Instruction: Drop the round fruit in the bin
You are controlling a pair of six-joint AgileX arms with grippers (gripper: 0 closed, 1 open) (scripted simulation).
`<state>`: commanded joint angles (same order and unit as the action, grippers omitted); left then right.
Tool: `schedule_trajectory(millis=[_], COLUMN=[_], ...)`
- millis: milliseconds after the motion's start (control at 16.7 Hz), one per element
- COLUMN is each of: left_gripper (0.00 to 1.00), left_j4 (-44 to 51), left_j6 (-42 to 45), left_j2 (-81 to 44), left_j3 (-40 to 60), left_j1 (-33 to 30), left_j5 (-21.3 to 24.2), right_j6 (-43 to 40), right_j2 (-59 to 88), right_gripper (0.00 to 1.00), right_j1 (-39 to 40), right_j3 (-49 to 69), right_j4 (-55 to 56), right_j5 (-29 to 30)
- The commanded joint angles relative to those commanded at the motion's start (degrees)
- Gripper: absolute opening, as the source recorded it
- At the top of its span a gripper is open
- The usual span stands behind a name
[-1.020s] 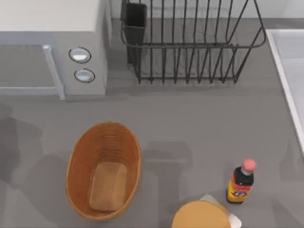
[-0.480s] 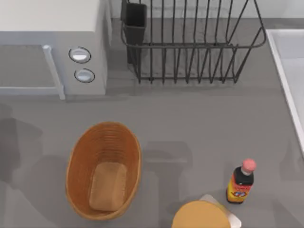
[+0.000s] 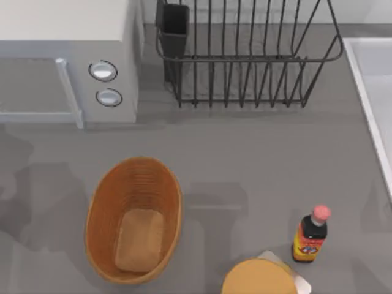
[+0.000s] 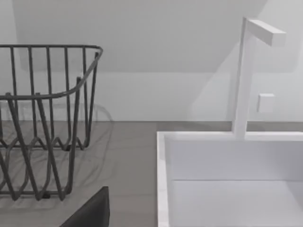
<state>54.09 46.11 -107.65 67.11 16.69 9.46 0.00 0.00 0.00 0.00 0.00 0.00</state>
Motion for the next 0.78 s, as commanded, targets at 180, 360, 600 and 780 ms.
schedule_trajectory(millis=[180,360,600,780], left_gripper=[0.0,0.0,0.0,0.0], left_j4=[7.4,13.2,17.3,18.3], left_j6=[0.9,1.8,0.9,-0.2], left_j2=[3.0,5.9,6.8,5.2], left_j3=[4.6,11.7,20.0,22.5], left_j1=[-1.0,-0.1,2.2,3.8], left_j5=[0.1,0.3,0.1,-0.3], right_j6=[0.0,0.0,0.0,0.0], right_j2=[0.0,0.0,0.0,0.0], right_gripper=[1.0,1.0,1.0,1.0], right_j1=[0.0,0.0,0.0,0.0], right_j3=[0.0,0.0,0.0,0.0], right_j4=[0.0,0.0,0.0,0.0], right_j5=[0.0,0.0,0.0,0.0])
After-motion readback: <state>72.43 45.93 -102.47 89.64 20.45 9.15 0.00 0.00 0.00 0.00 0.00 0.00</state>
